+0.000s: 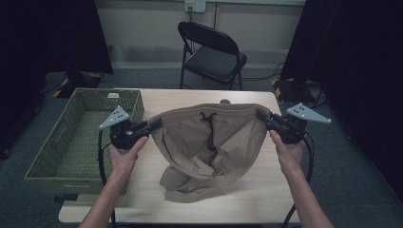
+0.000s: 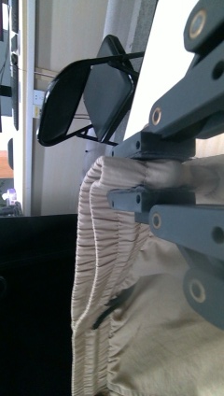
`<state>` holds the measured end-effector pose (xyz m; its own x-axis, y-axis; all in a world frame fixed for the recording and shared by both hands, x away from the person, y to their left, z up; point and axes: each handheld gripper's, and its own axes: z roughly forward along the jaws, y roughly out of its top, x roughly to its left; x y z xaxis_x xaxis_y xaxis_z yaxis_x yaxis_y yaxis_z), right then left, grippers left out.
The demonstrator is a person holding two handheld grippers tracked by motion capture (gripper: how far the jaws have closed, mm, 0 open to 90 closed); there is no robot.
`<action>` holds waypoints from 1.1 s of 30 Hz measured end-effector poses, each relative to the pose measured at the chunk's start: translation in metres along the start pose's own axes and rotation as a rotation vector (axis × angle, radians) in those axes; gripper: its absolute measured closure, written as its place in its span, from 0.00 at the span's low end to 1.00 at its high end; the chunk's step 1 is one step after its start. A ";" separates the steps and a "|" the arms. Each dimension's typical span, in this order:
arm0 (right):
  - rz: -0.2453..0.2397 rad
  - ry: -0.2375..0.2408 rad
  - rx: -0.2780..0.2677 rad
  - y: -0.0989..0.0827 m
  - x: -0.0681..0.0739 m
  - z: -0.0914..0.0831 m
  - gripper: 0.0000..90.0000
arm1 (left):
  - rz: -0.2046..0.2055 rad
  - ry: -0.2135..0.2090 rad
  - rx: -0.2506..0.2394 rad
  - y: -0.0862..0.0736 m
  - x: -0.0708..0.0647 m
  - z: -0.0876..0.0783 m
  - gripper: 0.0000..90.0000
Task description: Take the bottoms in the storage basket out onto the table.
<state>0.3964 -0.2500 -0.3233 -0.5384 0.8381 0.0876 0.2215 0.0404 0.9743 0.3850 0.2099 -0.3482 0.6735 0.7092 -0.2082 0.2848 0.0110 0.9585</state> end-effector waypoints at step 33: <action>-0.044 0.028 -0.136 0.085 0.008 -0.008 0.87 | 0.080 0.009 -0.096 0.071 -0.009 -0.017 0.87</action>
<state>0.4043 -0.2444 -0.2379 -0.5681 0.8216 0.0476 0.0855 0.0013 0.9963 0.3874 0.2166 -0.2751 0.6848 0.7171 -0.1293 0.1635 0.0217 0.9863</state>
